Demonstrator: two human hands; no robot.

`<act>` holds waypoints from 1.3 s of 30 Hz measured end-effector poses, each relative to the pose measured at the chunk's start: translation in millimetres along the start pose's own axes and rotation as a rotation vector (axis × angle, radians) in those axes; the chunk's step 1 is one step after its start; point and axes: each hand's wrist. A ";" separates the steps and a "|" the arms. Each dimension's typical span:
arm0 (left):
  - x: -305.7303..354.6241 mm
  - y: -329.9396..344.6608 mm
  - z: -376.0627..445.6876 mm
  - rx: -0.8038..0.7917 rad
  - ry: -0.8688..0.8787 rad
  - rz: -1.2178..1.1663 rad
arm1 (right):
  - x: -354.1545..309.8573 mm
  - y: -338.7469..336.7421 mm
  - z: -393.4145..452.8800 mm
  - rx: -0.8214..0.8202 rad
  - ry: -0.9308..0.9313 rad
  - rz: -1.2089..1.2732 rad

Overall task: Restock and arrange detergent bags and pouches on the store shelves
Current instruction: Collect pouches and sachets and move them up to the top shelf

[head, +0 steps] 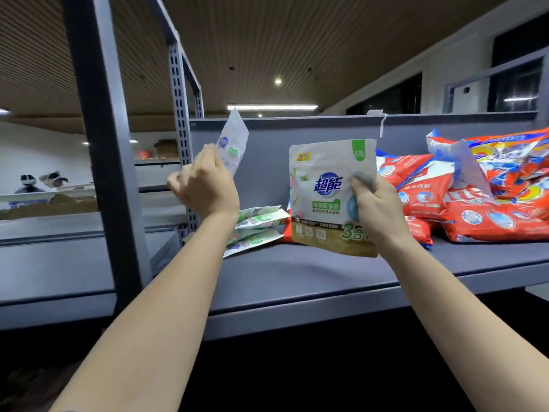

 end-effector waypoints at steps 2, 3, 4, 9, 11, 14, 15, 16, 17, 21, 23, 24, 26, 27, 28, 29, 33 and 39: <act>-1.2 23.4 1.1 -0.064 0.049 0.052 | 2.1 0.5 7.6 -0.010 0.009 0.006; -1.7 33.8 1.8 -0.079 0.068 0.055 | 3.3 0.8 11.5 -0.020 0.017 0.011; -0.9 42.7 3.3 -0.077 0.089 0.046 | 4.2 1.0 15.6 -0.030 0.027 0.016; -8.7 78.6 6.2 -0.109 0.415 0.115 | 6.3 10.4 36.1 -0.008 0.020 0.017; -18.4 90.6 -6.3 -0.457 0.544 0.147 | 5.4 18.6 42.9 0.060 -0.001 -0.007; -36.4 98.2 -27.7 -0.939 0.528 0.133 | 5.5 34.5 51.3 0.130 -0.051 -0.032; -41.1 96.8 -31.5 -1.018 0.441 0.074 | 6.3 41.5 55.4 0.150 -0.065 -0.053; -44.8 93.7 -33.5 -1.055 0.356 0.012 | 7.3 49.4 60.2 0.171 -0.078 -0.083; -48.0 91.8 -34.1 -1.055 0.295 -0.041 | 8.3 58.5 65.2 0.187 -0.103 -0.107; -45.9 87.8 -35.3 -0.945 0.226 -0.042 | 21.3 98.3 81.7 0.203 -0.309 -0.327; -43.0 85.1 -38.9 -0.878 0.153 0.018 | 38.1 115.1 88.2 0.055 -0.372 -0.675; -43.4 82.6 -41.2 -0.847 0.102 0.048 | 48.0 122.7 88.3 -0.059 -0.347 -0.883; -44.5 79.4 -44.3 -0.806 0.000 0.090 | 64.6 129.5 87.7 -0.232 -0.206 -1.143; -45.5 77.6 -45.0 -0.798 -0.039 0.097 | 69.1 130.1 87.4 -0.265 -0.141 -1.157; -46.0 76.5 -45.3 -0.787 -0.064 0.088 | 70.8 129.4 86.7 -0.273 -0.097 -1.130; -45.7 75.2 -45.2 -0.774 -0.081 0.072 | 70.5 128.5 86.0 -0.278 -0.072 -1.103; -41.4 68.5 -42.6 -0.757 -0.095 0.036 | 62.2 122.7 78.9 -0.334 -0.003 -1.039; -32.1 48.4 -40.5 -0.872 -0.062 0.037 | 50.9 102.0 57.4 -0.344 -0.013 -0.979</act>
Point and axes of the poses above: each hand's wrist, its own z-axis towards the middle knuckle, its own y-axis out of the palm, x = y × z, and after that the axes turned 14 degrees about y, right-handed
